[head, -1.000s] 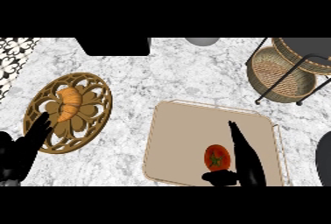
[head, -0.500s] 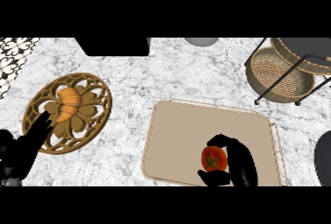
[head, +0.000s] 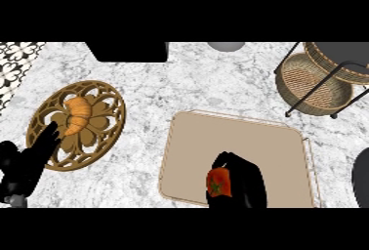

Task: Pick the tomato from the tray and place it in the tiered basket

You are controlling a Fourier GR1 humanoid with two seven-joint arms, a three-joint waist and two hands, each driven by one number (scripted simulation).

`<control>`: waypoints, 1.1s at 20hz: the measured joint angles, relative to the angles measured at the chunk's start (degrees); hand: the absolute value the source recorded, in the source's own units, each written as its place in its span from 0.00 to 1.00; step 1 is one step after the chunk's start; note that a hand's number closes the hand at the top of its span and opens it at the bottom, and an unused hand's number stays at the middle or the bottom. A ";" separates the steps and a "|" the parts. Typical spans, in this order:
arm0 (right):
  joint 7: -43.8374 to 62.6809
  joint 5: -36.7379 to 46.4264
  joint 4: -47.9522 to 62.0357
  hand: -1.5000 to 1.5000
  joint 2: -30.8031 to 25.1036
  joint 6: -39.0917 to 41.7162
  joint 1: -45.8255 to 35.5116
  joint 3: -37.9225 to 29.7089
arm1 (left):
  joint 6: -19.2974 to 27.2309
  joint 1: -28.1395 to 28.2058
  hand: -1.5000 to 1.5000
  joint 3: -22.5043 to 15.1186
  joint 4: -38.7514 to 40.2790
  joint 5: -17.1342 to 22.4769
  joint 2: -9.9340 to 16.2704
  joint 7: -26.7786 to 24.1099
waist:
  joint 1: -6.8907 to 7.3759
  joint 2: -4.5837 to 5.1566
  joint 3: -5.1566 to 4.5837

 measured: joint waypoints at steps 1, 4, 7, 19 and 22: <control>1.74 1.94 0.51 1.00 0.10 2.20 -1.37 2.42 | -0.02 -0.15 0.50 -0.39 -0.21 -0.17 -0.20 0.14 | 0.35 -0.01 -0.02; 10.46 5.02 -1.03 1.00 0.34 8.77 -6.19 9.31 | -0.19 0.52 0.50 -0.56 -0.94 -0.28 -0.28 0.07 | 0.70 -0.05 0.00; 19.89 7.31 -3.74 1.00 0.45 12.50 -11.46 14.51 | -0.04 0.00 0.50 -0.17 -0.24 -0.31 -0.46 -0.22 | 0.42 -0.05 0.11; 29.82 18.07 -24.16 1.00 -0.04 22.45 -24.21 12.72 | -0.53 1.09 0.50 0.92 -0.75 -0.22 -0.27 0.01 | -0.35 -0.14 0.11; 28.91 16.99 -25.91 1.00 -0.15 23.50 -26.63 8.00 | -1.00 0.76 0.50 1.16 -0.54 -0.14 -0.21 0.01 | -0.28 -0.04 0.13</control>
